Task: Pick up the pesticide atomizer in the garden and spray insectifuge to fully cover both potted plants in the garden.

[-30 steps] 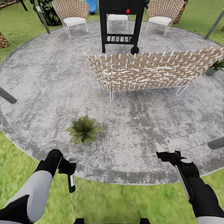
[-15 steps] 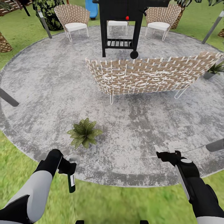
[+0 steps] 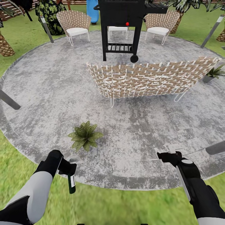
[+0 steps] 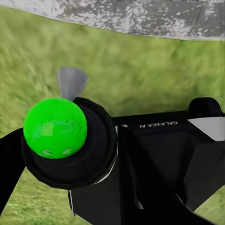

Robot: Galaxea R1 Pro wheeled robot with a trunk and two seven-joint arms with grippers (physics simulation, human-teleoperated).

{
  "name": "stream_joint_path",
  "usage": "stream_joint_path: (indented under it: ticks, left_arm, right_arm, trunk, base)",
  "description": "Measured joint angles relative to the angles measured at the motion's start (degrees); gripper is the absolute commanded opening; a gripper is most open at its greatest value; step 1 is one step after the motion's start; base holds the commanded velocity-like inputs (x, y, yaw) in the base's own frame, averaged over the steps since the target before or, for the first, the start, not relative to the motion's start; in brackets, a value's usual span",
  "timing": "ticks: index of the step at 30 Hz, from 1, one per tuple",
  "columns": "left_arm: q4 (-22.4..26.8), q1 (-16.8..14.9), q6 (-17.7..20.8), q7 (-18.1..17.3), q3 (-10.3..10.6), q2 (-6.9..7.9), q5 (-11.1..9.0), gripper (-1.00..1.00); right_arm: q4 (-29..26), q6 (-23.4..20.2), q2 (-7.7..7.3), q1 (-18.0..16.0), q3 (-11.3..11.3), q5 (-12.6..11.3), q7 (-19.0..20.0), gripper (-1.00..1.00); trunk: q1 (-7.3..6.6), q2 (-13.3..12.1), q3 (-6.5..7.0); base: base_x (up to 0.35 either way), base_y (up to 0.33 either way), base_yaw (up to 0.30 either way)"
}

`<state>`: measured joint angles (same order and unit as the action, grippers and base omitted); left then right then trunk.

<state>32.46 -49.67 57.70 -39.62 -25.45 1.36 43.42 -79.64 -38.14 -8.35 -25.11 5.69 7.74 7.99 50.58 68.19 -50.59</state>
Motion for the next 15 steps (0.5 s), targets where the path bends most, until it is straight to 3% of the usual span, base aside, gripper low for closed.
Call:
stream_joint_path:
  ticks: [15]
  left_arm:
    - [0.0,-0.02,-0.01,0.0,-0.01,0.0,-0.01,-1.0]
  right_arm:
    - [0.0,0.0,0.0,0.0,-0.04,0.0,0.0,1.0]
  trunk:
    - [0.0,0.0,1.37]
  base:
    - [0.0,0.0,0.0]
